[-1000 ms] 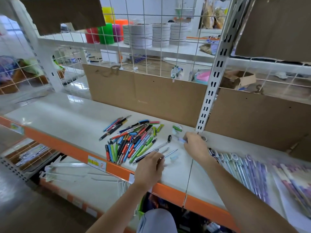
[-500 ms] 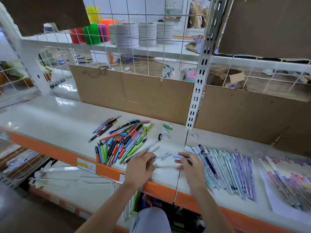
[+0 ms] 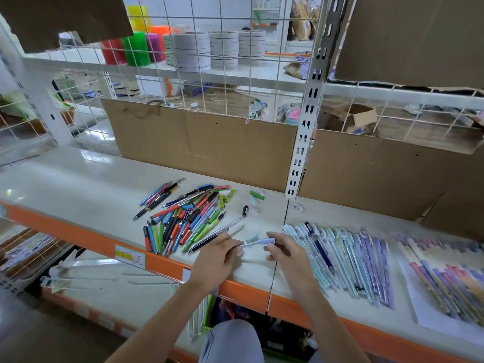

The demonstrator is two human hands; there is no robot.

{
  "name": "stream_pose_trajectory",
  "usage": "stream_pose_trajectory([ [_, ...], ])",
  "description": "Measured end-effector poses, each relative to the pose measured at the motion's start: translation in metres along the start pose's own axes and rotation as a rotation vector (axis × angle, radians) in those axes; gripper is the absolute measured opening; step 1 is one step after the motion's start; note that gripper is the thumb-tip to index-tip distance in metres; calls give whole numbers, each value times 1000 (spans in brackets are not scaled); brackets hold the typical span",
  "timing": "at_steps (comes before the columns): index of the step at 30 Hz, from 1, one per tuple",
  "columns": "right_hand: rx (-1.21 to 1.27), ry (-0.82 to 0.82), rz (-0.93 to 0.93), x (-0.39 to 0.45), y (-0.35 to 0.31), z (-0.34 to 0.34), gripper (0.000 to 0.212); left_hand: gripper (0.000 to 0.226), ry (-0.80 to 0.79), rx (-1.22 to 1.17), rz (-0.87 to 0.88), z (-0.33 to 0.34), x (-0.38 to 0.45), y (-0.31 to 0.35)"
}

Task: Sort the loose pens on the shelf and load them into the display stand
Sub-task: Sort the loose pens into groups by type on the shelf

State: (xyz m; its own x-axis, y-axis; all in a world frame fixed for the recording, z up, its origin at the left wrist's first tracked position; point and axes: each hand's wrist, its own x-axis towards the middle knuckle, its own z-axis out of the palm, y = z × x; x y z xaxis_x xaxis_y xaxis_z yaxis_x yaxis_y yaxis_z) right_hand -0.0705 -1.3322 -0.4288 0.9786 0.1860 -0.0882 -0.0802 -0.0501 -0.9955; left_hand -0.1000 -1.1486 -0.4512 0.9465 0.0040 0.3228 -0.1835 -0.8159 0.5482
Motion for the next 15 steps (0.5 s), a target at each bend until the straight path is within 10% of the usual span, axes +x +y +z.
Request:
stream_pose_trajectory([
  [15, -341, 21, 29, 8, -5, 19, 34, 3, -21, -105, -15, -3, 1, 3],
])
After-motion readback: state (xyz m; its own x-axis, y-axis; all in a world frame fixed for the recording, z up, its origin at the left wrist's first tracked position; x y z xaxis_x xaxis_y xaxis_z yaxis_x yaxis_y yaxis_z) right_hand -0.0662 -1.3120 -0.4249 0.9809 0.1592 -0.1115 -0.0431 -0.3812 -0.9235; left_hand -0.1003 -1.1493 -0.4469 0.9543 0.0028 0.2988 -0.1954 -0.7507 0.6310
